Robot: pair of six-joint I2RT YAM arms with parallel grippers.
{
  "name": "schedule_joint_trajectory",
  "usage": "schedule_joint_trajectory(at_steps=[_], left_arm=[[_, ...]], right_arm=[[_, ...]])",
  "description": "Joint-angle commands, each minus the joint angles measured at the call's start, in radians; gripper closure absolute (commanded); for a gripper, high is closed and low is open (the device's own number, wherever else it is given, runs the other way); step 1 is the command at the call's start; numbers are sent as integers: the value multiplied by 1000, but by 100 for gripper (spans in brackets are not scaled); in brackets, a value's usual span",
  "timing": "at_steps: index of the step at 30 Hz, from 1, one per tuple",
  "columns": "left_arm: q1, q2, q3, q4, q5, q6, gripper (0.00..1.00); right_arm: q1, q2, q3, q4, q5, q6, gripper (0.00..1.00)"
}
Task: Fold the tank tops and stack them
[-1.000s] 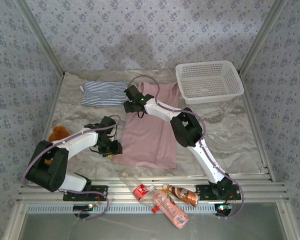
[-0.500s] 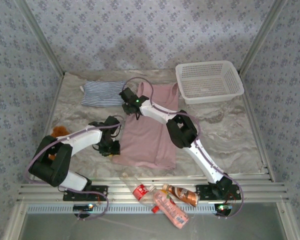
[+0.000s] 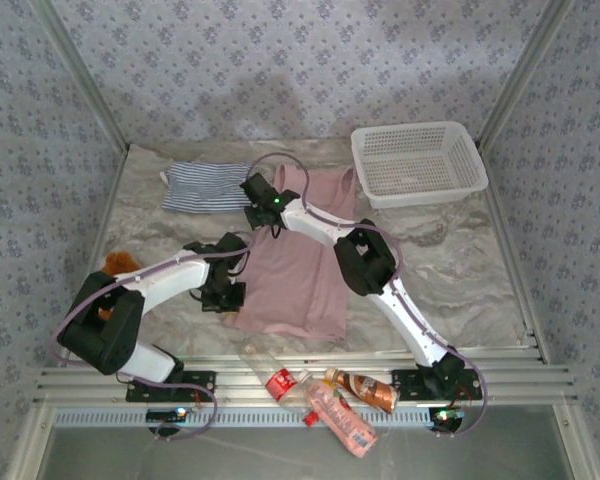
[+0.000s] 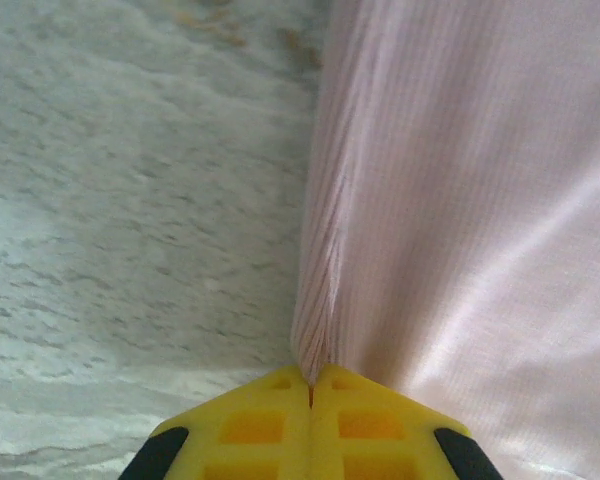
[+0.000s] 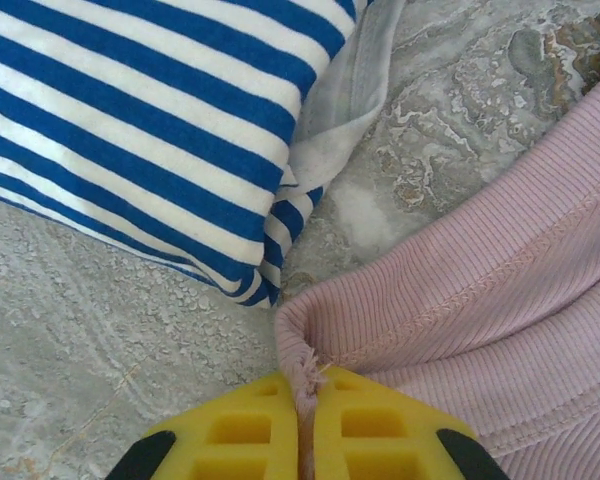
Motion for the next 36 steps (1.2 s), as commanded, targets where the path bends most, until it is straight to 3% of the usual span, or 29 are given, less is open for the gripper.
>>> schedule_joint_trajectory(at_steps=[1, 20, 36], left_arm=[[-39, -50, 61, -78, 20, -23, 100], [-265, 60, 222, -105, -3, -77, 100], [-370, 206, 303, -84, 19, -87, 100]], right_arm=[[-22, -101, -57, 73, -44, 67, 92], [-110, -325, -488, 385, -172, 198, 90], [-173, -399, -660, 466, -210, 259, 86]])
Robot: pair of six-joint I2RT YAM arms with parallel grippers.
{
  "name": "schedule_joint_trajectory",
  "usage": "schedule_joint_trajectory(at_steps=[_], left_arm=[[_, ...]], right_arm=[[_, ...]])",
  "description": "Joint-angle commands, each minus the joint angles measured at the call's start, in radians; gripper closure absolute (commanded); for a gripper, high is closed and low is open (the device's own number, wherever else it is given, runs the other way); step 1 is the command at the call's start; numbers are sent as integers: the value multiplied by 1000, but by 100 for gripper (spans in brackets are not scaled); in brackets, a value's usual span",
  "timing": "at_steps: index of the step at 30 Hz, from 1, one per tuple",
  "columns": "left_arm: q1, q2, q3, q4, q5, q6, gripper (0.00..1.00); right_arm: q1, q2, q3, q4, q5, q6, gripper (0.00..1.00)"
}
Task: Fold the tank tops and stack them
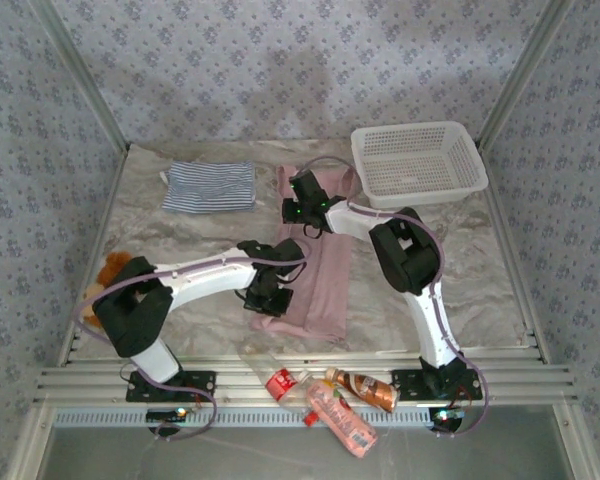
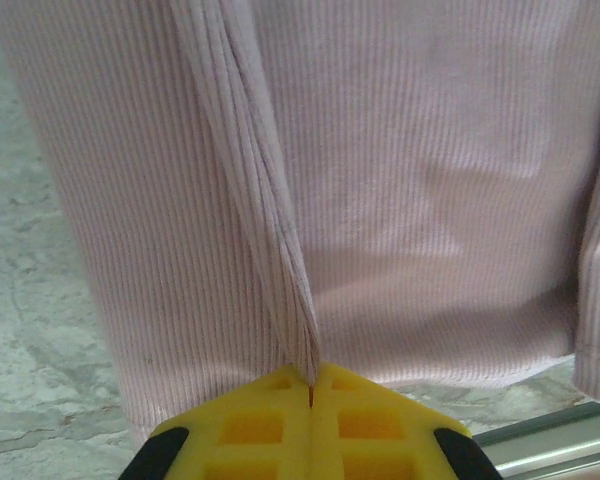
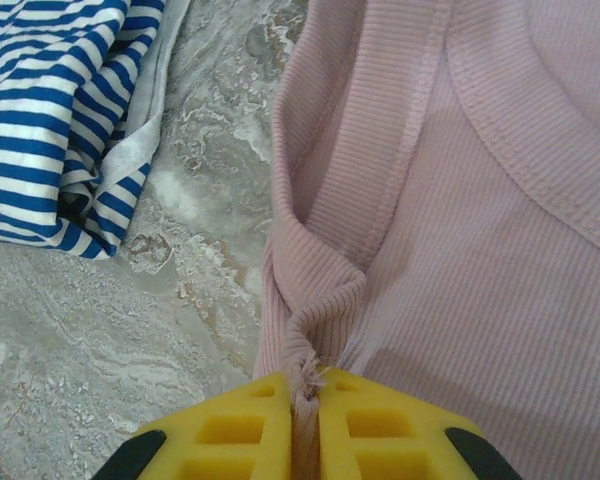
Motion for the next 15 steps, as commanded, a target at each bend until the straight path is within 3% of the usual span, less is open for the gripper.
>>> schedule_joint_trajectory(at_steps=[1, 15], left_arm=[[-18, 20, 34, -18, 20, -15, 100], [-44, 99, 42, 22, 60, -18, 98]], right_arm=[[-17, -52, -24, 38, -5, 25, 85], [-51, -93, -148, 77, -7, 43, 79]])
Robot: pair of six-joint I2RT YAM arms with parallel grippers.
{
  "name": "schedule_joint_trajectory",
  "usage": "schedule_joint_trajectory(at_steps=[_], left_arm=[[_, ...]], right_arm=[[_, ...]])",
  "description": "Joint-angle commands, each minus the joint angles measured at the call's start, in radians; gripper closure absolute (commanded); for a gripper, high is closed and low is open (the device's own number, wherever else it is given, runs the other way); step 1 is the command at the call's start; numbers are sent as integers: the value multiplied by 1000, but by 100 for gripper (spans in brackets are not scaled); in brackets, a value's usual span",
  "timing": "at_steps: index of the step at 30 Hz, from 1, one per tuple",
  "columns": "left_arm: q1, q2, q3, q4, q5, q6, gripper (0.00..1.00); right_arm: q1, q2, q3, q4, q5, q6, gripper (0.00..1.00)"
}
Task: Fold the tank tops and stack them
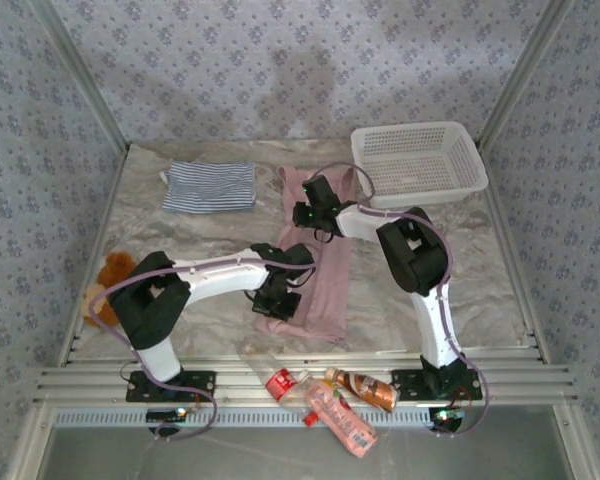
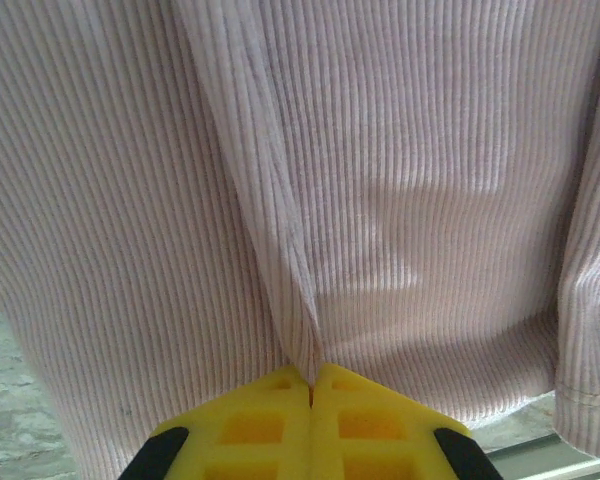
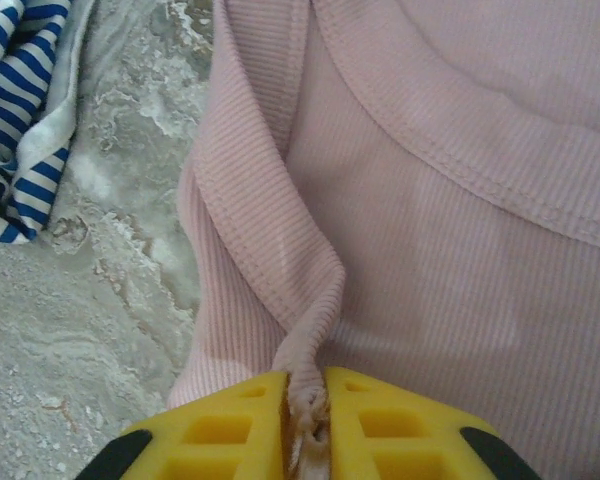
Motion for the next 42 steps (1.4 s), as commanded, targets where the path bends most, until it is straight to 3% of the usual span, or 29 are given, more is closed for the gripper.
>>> schedule_joint_trajectory(at_steps=[1, 10, 13, 18, 24, 29, 36, 42], left_arm=[[-11, 19, 13, -1, 35, -12, 97], [-2, -7, 23, 39, 77, -40, 80], [13, -29, 18, 64, 105, -54, 69], [54, -66, 23, 65, 147, -46, 62], [171, -116, 29, 106, 228, -11, 57], [328, -68, 108, 103, 227, 56, 56], [496, 96, 321, 117, 190, 90, 56], [553, 283, 558, 108, 162, 106, 56]], right_arm=[[-10, -43, -17, 21, 4, 11, 79], [-28, -66, -9, 10, 10, -12, 71], [-37, -87, -8, 0, 9, -22, 68], [-50, -141, -39, -3, -7, -32, 66], [-45, -185, -81, 0, -81, 3, 67], [-15, -243, -166, 4, -128, 34, 70], [44, -356, -336, 11, -158, 28, 73], [123, -429, -469, 60, -222, -31, 74]])
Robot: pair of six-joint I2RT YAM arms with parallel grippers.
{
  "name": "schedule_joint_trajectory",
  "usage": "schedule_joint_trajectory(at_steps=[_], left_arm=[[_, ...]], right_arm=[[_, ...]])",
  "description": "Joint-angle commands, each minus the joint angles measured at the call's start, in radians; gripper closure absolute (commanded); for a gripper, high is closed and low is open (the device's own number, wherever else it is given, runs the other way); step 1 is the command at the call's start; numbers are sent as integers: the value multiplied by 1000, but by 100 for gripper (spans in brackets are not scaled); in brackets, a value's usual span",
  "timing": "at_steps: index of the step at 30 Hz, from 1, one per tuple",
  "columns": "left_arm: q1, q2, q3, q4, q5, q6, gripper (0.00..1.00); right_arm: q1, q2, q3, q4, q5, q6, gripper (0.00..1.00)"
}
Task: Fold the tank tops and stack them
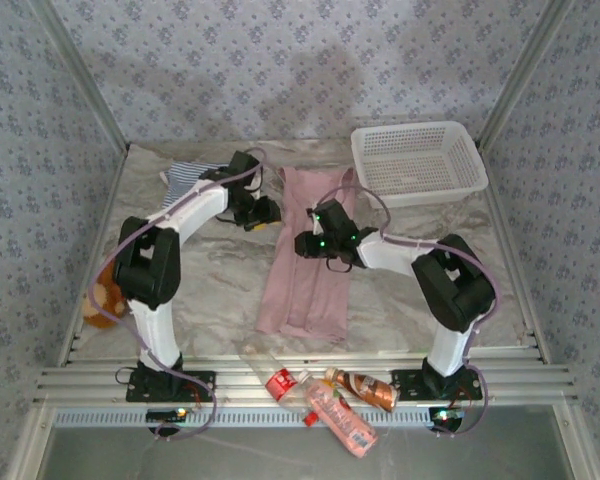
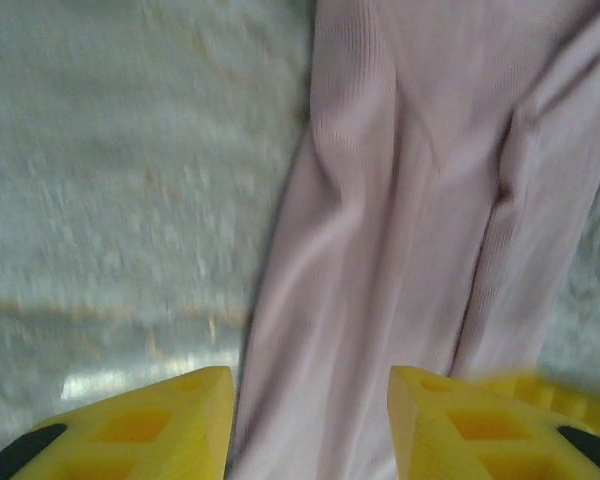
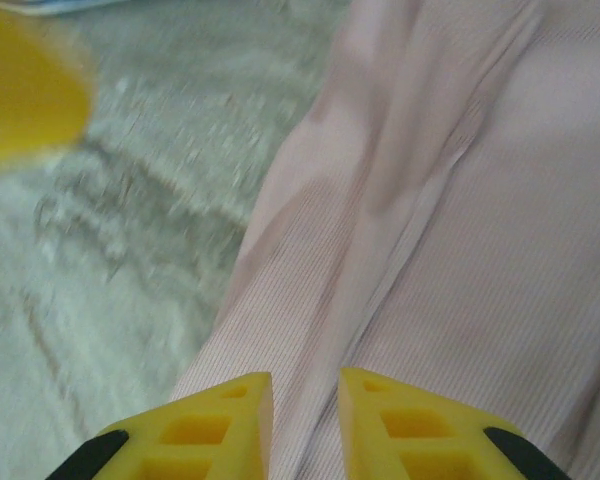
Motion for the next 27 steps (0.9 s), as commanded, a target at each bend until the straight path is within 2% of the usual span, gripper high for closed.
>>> schedule_joint_trajectory(at_steps=[1, 5, 8, 16, 27], left_arm=[[9, 83, 114, -4, -21, 37, 56], [12, 193, 227, 8, -14, 29, 56], [12, 247, 273, 80, 1, 6, 55], [7, 407, 450, 99, 26, -11, 55], [5, 596, 700, -30, 35, 49, 55]], right_arm=[[38, -43, -50, 27, -65, -53, 74], [101, -42, -66, 18, -97, -127, 74], [138, -28, -64, 7, -117, -165, 75], [211, -2, -68, -68, -132, -293, 77], [221, 21, -78, -258, -79, -419, 78]])
